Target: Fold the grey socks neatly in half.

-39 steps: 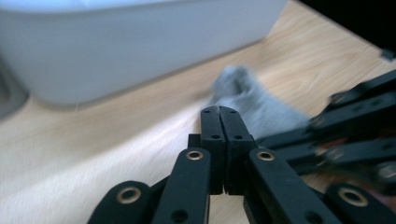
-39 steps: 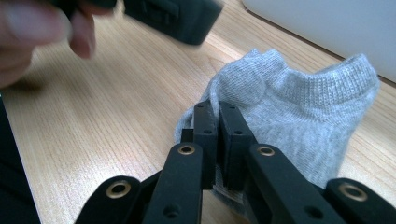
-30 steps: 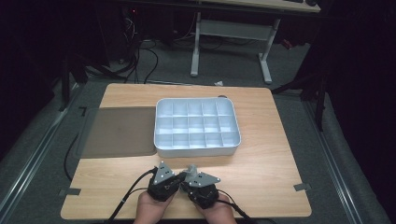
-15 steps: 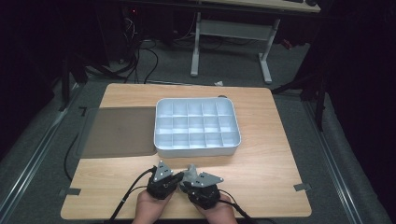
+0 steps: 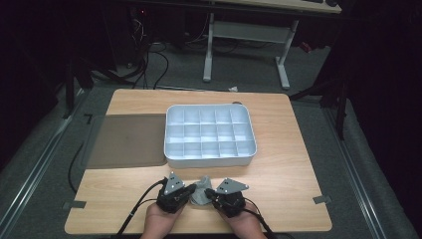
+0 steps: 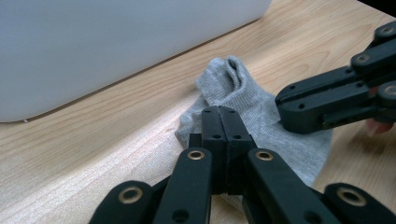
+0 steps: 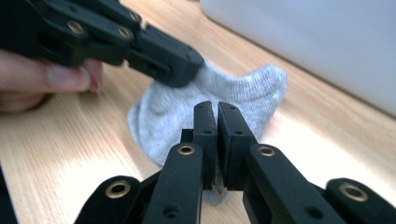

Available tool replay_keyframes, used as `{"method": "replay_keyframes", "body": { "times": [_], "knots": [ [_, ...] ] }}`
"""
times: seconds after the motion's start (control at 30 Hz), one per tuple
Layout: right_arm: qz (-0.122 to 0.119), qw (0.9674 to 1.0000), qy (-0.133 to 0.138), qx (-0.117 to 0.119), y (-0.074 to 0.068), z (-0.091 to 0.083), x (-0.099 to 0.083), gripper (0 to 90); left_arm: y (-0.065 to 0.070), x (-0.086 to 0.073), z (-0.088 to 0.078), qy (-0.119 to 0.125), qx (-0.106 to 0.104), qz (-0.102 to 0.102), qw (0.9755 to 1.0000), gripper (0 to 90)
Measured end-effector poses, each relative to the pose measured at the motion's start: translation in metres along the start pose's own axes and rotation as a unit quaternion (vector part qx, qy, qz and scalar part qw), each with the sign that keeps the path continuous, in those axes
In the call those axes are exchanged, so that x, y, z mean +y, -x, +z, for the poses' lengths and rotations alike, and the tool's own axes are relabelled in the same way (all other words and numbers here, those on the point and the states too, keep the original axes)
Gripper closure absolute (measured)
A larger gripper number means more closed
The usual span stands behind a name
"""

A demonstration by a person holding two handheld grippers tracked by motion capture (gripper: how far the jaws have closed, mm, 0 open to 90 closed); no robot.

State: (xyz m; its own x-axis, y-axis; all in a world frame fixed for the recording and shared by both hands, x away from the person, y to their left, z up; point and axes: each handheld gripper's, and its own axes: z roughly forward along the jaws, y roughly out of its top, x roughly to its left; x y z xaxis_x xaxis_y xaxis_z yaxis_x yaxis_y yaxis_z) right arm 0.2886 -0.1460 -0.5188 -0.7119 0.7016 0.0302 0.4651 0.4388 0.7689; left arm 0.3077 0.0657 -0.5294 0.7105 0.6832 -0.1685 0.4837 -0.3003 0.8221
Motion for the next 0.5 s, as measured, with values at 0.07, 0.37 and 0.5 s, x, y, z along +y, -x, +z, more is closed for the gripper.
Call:
{"method": "replay_keyframes", "body": {
  "times": [0.07,0.37,0.5],
  "knots": [
    [0.0,1.0,-0.005,-0.001,0.0,0.001,-0.001,87.5,0.001,0.0,0.0,-0.001,0.001,0.002,1.0,90.0],
    [0.011,0.9999,-0.011,-0.002,0.004,0.003,-0.006,87.0,0.021,0.009,-0.009,0.019,-0.019,0.02,0.9994,85.6],
    [0.018,0.9998,-0.007,0.0,0.005,0.003,-0.007,86.9,0.031,0.009,-0.004,0.013,-0.029,0.028,0.9991,85.0]
  ]
}}
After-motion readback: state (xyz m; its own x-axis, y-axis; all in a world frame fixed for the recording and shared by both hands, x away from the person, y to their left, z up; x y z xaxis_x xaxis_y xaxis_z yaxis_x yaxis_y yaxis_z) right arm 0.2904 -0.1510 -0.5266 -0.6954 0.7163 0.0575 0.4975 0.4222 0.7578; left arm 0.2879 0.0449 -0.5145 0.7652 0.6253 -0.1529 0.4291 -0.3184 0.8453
